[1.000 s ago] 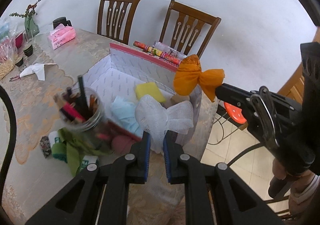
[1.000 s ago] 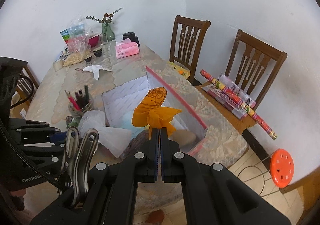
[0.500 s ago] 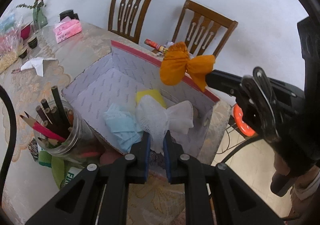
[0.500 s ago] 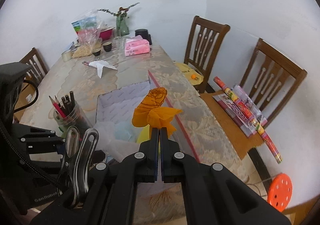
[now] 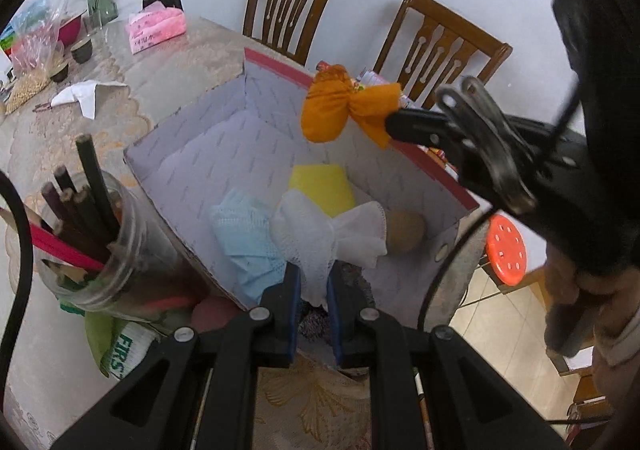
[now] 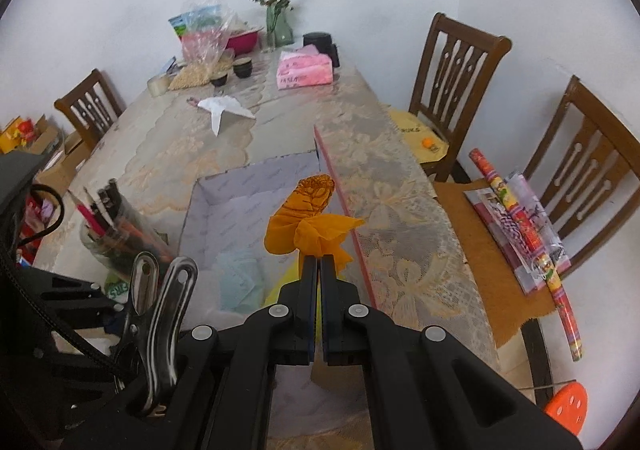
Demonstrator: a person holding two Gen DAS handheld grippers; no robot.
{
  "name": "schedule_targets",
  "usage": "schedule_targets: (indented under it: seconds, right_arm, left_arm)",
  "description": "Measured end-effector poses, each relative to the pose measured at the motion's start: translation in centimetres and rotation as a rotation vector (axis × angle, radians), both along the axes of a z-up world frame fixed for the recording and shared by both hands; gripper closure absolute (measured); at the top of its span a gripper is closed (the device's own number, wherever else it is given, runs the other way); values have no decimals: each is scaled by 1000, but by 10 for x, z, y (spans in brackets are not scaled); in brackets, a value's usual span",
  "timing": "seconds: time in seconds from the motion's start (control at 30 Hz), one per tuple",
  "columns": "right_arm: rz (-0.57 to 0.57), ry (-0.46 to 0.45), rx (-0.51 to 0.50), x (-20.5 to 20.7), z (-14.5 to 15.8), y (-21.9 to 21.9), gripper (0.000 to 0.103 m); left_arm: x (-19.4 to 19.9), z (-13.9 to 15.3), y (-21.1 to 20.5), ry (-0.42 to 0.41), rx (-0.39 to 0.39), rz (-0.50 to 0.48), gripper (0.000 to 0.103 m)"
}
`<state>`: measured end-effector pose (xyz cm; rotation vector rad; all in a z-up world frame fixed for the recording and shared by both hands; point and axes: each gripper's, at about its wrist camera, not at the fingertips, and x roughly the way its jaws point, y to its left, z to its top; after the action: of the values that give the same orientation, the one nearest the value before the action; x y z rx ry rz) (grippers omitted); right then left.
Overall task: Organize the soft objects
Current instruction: 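Open both grippers to drop the pouch and bow into the box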
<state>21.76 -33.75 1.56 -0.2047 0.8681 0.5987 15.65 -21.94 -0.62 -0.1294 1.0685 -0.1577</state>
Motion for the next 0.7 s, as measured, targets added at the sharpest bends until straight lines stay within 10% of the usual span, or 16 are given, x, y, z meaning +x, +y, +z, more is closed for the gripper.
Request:
schedule_targets:
  seconds: [0.43,0.7]
  right_arm:
    - [77,64,-22,22,-19,16,100]
    - [67,95,-10,22,-22,17,90]
  left_arm:
    - [10,-7,-7,15,21,10,89]
    - [8,-5,-12,11,62,-3,69]
